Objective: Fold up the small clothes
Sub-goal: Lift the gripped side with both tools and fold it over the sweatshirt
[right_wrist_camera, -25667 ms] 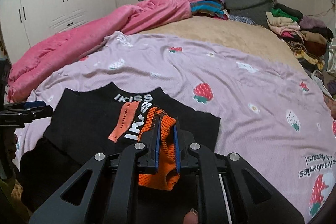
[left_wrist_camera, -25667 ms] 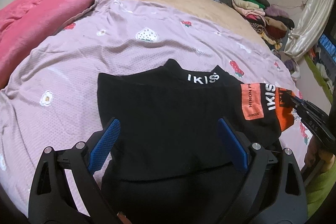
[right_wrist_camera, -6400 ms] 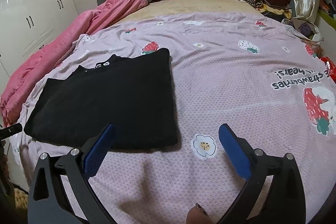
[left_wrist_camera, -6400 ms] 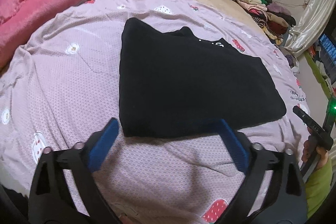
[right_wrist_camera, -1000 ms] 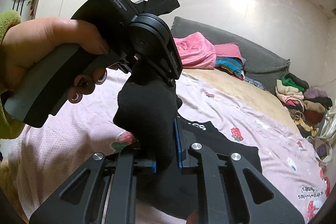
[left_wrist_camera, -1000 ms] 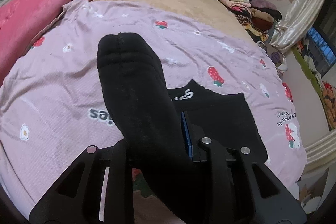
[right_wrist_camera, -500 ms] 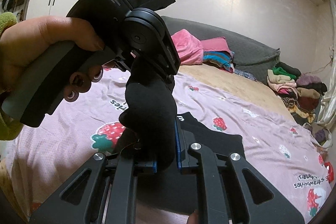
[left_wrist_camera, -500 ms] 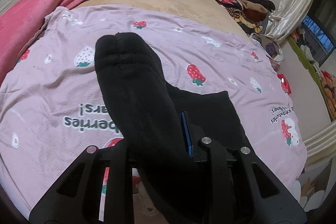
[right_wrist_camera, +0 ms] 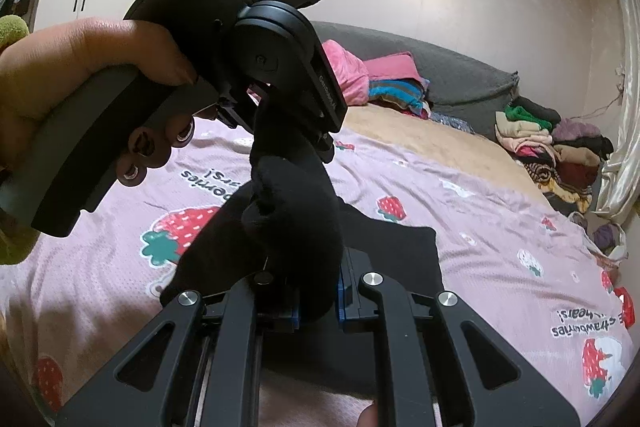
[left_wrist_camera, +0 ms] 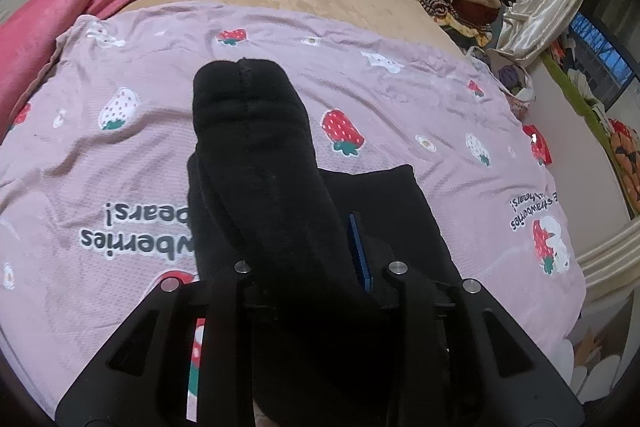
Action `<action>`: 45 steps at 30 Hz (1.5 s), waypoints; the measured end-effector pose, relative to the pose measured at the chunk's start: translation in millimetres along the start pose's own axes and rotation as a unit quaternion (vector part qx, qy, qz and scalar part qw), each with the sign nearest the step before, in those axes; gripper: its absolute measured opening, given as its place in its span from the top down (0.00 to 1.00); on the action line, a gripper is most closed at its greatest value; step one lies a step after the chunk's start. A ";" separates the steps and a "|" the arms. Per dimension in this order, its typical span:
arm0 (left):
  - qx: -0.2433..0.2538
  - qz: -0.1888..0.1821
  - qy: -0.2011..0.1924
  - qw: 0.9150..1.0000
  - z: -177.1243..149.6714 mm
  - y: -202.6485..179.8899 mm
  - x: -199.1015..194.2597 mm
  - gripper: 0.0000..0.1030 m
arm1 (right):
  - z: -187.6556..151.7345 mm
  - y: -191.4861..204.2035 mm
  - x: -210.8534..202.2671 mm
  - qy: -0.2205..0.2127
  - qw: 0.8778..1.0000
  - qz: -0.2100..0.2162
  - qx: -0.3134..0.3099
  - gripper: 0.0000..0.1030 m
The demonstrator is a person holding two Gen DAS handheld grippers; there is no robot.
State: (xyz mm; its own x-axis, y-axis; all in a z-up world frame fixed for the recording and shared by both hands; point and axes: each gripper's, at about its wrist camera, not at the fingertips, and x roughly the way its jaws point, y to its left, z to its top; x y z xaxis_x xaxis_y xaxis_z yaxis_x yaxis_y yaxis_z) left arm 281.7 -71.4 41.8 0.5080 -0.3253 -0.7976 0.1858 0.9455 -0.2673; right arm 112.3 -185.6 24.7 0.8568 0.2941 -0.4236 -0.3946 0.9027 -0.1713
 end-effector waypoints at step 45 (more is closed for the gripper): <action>-0.019 -0.059 0.052 0.997 10.4 -44.3 80.6 0.18 | -72.5 -112.2 47.4 0.149 0.928 0.129 0.317 0.70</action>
State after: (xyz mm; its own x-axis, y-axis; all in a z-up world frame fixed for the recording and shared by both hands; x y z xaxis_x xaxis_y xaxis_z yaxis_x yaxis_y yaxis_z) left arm 323.2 -139.6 -5.1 0.3939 -0.4329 -0.8108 0.2055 0.9013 -0.3813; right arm 173.1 -295.8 -40.6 0.5935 0.5122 -0.6208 -0.2190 0.8450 0.4878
